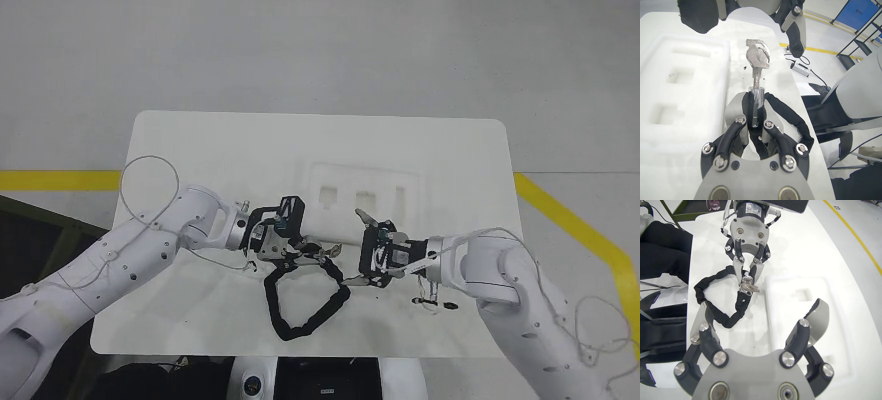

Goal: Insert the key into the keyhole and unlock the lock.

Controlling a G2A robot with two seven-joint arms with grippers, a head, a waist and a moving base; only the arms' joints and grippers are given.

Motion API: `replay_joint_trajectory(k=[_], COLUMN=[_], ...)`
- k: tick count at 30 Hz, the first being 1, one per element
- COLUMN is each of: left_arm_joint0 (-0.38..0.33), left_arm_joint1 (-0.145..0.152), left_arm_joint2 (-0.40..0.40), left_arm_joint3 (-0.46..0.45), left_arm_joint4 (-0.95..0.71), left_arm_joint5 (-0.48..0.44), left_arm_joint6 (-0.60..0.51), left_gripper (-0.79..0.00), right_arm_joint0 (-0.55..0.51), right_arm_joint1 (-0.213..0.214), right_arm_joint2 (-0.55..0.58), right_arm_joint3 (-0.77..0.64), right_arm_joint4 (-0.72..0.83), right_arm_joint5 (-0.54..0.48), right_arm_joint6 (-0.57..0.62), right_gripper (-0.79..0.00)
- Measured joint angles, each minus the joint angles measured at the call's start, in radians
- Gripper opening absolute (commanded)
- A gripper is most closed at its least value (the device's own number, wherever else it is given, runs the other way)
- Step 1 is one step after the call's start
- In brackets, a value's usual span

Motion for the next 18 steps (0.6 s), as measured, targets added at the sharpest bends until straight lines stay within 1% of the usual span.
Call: replay_joint_trajectory(k=[3, 4, 5, 6, 7, 8, 10, 13, 15, 18], left_arm_joint0=[-0.015, -0.019, -0.022, -0.025, -0.026, -0.028, -0.031, -0.035, -0.038, -0.044], left_arm_joint1=[0.002, 0.003, 0.003, 0.004, 0.005, 0.005, 0.007, 0.008, 0.009, 0.009], left_arm_joint2=[0.019, 0.023, 0.028, 0.033, 0.036, 0.040, 0.047, 0.058, 0.064, 0.074], left_arm_joint3=[0.004, 0.005, 0.006, 0.007, 0.008, 0.009, 0.010, 0.011, 0.012, 0.014], left_arm_joint4=[-0.003, -0.003, -0.003, -0.003, -0.003, -0.003, 0.000, 0.003, 0.006, 0.008], left_arm_joint5=[0.000, 0.000, 0.000, 0.000, 0.000, 0.000, 0.000, 0.000, 0.000, 0.000], left_arm_joint6=[0.008, 0.011, 0.014, 0.020, 0.024, 0.029, 0.039, 0.053, 0.060, 0.070], left_gripper=[-0.785, -0.785, -0.785, -0.785, -0.785, -0.785, -0.785, -0.785, -0.785, -0.785], right_arm_joint0=[0.012, 0.013, 0.013, 0.013, 0.013, 0.014, 0.017, 0.022, 0.026, 0.033], right_arm_joint1=[0.000, 0.000, 0.001, 0.002, 0.003, 0.003, 0.004, 0.004, 0.003, 0.003], right_arm_joint2=[-0.005, -0.006, -0.008, -0.011, -0.013, -0.017, -0.026, -0.037, -0.044, -0.056], right_arm_joint3=[0.002, 0.000, -0.002, -0.004, -0.005, -0.005, -0.007, -0.010, -0.012, -0.015], right_arm_joint4=[-0.055, -0.072, -0.089, -0.112, -0.127, -0.140, -0.168, -0.195, -0.208, -0.223], right_arm_joint5=[-0.010, -0.015, -0.020, -0.028, -0.033, -0.038, -0.043, -0.019, -0.010, -0.014], right_arm_joint6=[-0.061, -0.075, -0.086, -0.096, -0.102, -0.107, -0.114, -0.122, -0.132, -0.143], right_gripper=[-0.006, -0.179, -0.222, -0.329, -0.394, -0.394, -0.419, -0.474, -0.459, -0.456])
